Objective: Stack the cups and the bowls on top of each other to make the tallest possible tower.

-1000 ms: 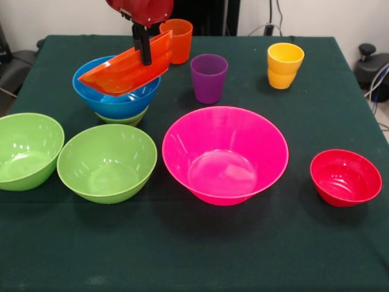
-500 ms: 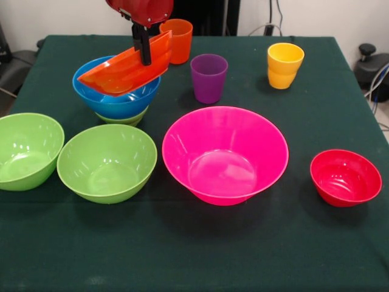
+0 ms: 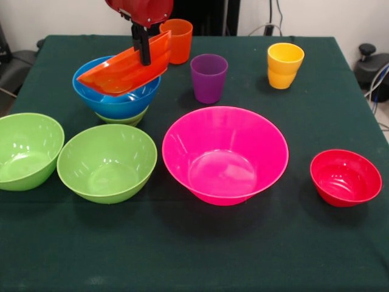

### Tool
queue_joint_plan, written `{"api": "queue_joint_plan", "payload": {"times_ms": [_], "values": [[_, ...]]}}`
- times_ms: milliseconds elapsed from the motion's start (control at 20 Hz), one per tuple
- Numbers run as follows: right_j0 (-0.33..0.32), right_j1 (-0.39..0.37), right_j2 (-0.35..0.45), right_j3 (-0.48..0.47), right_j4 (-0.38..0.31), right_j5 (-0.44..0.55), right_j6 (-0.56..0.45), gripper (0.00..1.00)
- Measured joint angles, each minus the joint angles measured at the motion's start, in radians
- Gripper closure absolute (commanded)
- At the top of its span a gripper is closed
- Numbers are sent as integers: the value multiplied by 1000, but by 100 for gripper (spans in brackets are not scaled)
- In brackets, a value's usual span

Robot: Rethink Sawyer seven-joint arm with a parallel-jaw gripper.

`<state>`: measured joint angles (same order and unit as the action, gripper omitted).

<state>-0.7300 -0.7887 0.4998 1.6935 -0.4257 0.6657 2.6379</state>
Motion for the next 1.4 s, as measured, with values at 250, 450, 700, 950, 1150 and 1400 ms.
{"api": "queue_joint_plan", "payload": {"times_ms": [250,450,700,950,1150,1400], "values": [[0,0,0,0,-3,0,0,100],[-1,0,0,0,-4,0,0,100],[-5,0,0,0,-5,0,0,100],[-13,0,0,-1,-7,0,0,100],[-17,0,0,-2,-9,0,0,100],[-18,0,0,-3,-11,0,0,100]]}}
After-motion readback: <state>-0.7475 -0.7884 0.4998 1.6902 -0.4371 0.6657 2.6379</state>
